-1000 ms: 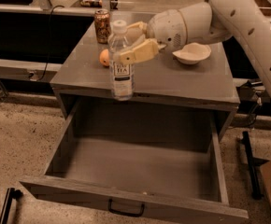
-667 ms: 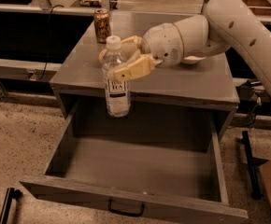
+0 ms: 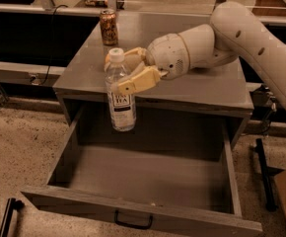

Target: Place blue plastic bottle into top drawer

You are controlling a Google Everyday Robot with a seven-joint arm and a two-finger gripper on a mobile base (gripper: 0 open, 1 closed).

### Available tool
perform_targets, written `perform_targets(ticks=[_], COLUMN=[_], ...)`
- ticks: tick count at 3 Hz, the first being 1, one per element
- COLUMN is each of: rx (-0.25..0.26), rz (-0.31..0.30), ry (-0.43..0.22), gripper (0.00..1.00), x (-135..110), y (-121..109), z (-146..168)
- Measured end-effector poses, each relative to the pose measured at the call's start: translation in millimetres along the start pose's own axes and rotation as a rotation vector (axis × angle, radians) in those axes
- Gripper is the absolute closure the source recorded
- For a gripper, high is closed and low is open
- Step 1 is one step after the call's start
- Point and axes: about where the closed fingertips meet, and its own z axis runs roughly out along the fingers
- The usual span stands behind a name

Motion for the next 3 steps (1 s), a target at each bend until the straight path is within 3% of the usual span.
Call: perform_targets(ticks=[1,2,3], rx=[0.078,0.234,0.268], rz=[-0.030,-0.075,-0.096], ry=[-0.027,-0.007,0.004], gripper=[1.00,1.00,1.00], x=[10.9,62.4,70.2], y=[10.3,23.4,27.1], z=[-0.5,-24.0,-33.7])
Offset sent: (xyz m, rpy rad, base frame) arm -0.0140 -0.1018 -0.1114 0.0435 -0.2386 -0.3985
